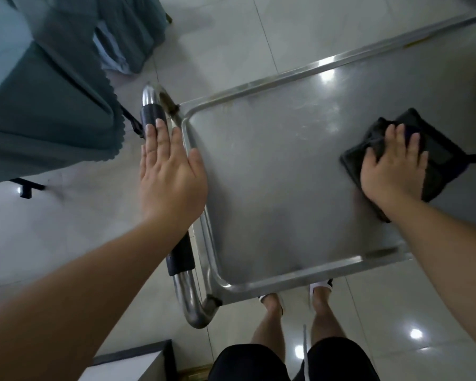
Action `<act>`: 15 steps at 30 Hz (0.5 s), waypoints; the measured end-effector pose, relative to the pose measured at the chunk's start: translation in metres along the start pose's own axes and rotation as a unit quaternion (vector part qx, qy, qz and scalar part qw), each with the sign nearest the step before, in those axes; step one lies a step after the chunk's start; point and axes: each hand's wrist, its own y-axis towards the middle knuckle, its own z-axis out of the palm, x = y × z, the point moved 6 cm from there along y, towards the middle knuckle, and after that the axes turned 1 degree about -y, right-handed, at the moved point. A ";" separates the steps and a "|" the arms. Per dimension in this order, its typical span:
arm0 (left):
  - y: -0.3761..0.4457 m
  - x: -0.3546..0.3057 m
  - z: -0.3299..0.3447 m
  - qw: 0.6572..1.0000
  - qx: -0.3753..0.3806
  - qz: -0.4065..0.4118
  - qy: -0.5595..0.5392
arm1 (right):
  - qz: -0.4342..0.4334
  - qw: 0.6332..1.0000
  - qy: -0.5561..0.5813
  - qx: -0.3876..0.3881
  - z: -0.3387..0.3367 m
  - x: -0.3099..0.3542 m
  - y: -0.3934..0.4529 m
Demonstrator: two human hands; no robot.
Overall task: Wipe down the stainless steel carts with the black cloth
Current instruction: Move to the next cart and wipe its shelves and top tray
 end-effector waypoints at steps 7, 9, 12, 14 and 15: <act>0.001 0.001 0.002 1.000 -0.005 0.001 -0.008 | -0.204 0.979 0.000 0.011 0.060 0.168 -0.155; 0.000 0.001 0.002 1.000 -0.006 0.002 -0.010 | -0.341 0.939 -0.021 0.043 0.082 0.209 -0.205; 0.000 0.001 0.003 1.000 -0.007 0.007 -0.010 | -0.478 0.873 -0.061 0.075 0.096 0.227 -0.229; 0.000 0.002 0.003 1.000 -0.005 0.009 -0.007 | -0.525 0.844 -0.074 0.082 0.094 0.218 -0.218; 0.000 0.003 0.004 1.000 -0.002 0.009 -0.007 | -0.538 0.835 -0.081 0.084 0.090 0.208 -0.207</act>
